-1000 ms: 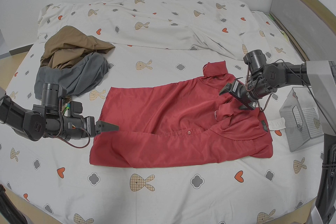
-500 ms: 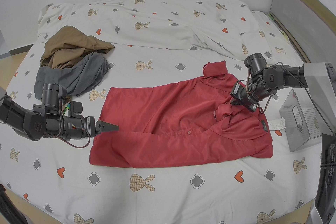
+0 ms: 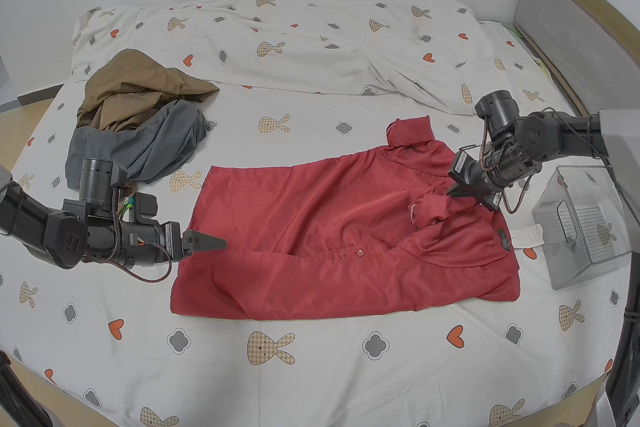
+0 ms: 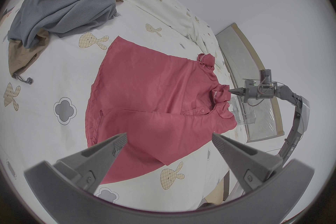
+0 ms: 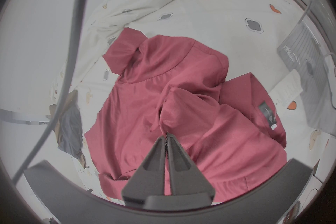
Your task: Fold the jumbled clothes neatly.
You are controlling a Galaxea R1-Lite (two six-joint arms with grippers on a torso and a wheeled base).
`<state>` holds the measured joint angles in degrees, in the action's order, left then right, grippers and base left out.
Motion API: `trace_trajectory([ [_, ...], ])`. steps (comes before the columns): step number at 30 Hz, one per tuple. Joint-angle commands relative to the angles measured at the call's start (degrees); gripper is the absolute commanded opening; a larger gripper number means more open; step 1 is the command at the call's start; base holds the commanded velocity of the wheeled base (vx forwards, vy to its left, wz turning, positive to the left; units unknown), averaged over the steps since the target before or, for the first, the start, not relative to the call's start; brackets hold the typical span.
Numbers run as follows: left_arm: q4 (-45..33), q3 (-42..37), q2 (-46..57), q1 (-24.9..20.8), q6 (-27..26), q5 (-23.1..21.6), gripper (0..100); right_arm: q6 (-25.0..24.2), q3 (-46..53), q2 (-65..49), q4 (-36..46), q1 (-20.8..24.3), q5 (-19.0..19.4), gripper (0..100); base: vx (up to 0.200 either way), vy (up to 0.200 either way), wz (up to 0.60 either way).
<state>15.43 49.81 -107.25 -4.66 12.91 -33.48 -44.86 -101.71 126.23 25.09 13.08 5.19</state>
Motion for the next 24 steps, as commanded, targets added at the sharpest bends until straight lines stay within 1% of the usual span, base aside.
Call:
trace_trajectory([
  [1,0.04,-0.06,0.11,0.0,0.01,-0.01,100,-0.14,5.2,-9.08,-0.3,0.1,0.43,0,0.0,0.0,0.0],
  [3,0.04,-0.06,0.11,0.0,0.01,-0.01,100,-0.05,6.96,-11.98,-0.57,0.19,0.52,0,0.0,0.0,0.0],
  [10,0.04,-0.24,0.38,-0.09,0.01,-0.01,100,1.36,9.07,-12.68,-0.92,0.02,0.17,0,0.0,0.0,0.0],
  [13,0.04,-0.24,0.38,-0.09,0.01,-0.1,100,1.97,11.09,-12.85,-3.2,0.19,0.17,0,0.0,0.0,0.0],
  [14,0.04,-0.24,0.38,-0.09,0.01,-0.1,100,2.41,13.02,-13.38,-5.66,0.28,0.17,0,0.0,0.0,0.0],
  [15,0.04,-0.24,0.38,-0.09,0.01,-0.1,100,3.99,17.24,-14.44,-11.03,0.37,0.17,0,0.0,0.0,0.0],
  [16,0.04,-0.24,0.38,-0.09,0.01,-0.1,100,4.43,18.39,-14.61,-12.34,0.37,0.17,0,0.0,0.0,0.0],
  [17,0.04,-0.24,0.38,-0.09,0.01,-0.1,100,5.66,21.9,-14.96,-16.83,0.37,0.08,0,0.0,0.0,0.0],
  [18,0.04,-0.33,0.38,-0.09,0.01,-0.1,100,6.19,24.45,-15.32,-19.55,0.37,-0.01,0,0.0,0.0,0.0],
  [19,0.04,-0.33,0.38,-0.09,0.01,-0.1,100,6.19,24.45,-15.32,-19.55,0.37,-0.01,0,0.0,0.0,0.0],
  [21,0.04,-0.33,0.38,-0.09,0.01,-0.1,100,6.54,30.16,-15.93,-25.88,0.63,-0.01,0,0.0,0.0,0.0],
  [23,0.04,-0.33,0.38,-0.09,0.01,-0.1,100,6.54,30.16,-15.93,-25.88,0.63,-0.01,0,0.0,0.0,0.0],
  [24,0.04,-0.33,0.29,-0.09,0.01,-0.1,100,6.45,35.61,-17.16,-30.71,1.16,-0.01,0,0.0,0.0,0.0],
])
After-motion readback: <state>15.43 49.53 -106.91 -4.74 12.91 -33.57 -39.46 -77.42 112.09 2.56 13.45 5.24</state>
